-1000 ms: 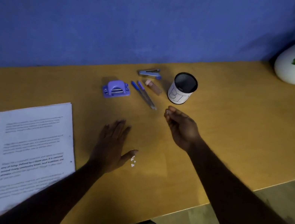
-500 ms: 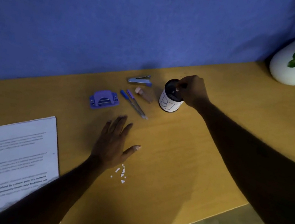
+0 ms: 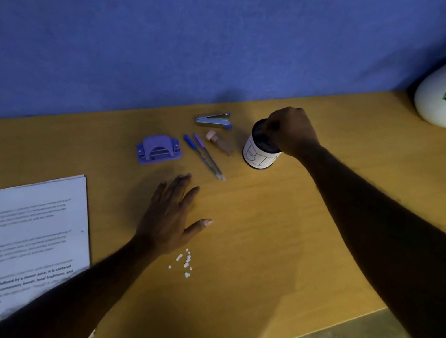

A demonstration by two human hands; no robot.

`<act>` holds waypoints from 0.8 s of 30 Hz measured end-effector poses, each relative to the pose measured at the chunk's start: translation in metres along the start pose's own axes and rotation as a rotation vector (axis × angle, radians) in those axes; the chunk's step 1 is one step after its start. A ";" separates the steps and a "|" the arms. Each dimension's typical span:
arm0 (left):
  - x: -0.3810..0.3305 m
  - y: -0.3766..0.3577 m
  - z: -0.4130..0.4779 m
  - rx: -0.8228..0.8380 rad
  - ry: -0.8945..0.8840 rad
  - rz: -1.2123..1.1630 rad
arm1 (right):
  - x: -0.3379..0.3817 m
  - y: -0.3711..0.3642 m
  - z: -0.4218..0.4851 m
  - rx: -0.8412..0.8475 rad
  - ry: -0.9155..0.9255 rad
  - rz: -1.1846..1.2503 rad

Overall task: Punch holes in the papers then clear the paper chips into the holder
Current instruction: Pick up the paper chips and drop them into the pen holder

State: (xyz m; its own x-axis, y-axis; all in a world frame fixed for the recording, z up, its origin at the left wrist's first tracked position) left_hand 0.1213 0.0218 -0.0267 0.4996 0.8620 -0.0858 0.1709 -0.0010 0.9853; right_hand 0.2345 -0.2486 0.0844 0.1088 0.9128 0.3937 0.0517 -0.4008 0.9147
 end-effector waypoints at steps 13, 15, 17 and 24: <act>0.011 0.006 -0.020 -0.054 -0.006 -0.013 | -0.003 0.008 0.000 -0.100 -0.053 0.164; 0.014 0.005 -0.024 -0.056 0.001 0.000 | -0.003 0.010 0.000 -0.082 -0.064 0.216; 0.017 0.005 -0.028 -0.051 0.008 0.016 | -0.003 0.012 0.000 -0.102 -0.071 0.222; 0.025 0.005 -0.042 -0.077 -0.012 -0.044 | 0.006 0.010 -0.007 -0.197 -0.016 0.115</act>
State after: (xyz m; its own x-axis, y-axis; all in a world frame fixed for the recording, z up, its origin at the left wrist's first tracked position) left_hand 0.0991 0.0642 -0.0173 0.5034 0.8542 -0.1303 0.1274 0.0758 0.9889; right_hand 0.2290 -0.2469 0.0969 0.1186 0.8598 0.4967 -0.1569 -0.4777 0.8644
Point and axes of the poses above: each hand's wrist, its own z-axis towards the middle knuckle, its own y-axis out of the back of the hand, x = y × z, the point moved 3 cm from there along z, towards the middle knuckle, and after that the axes turned 7 degrees about z, right-handed, at the moved point
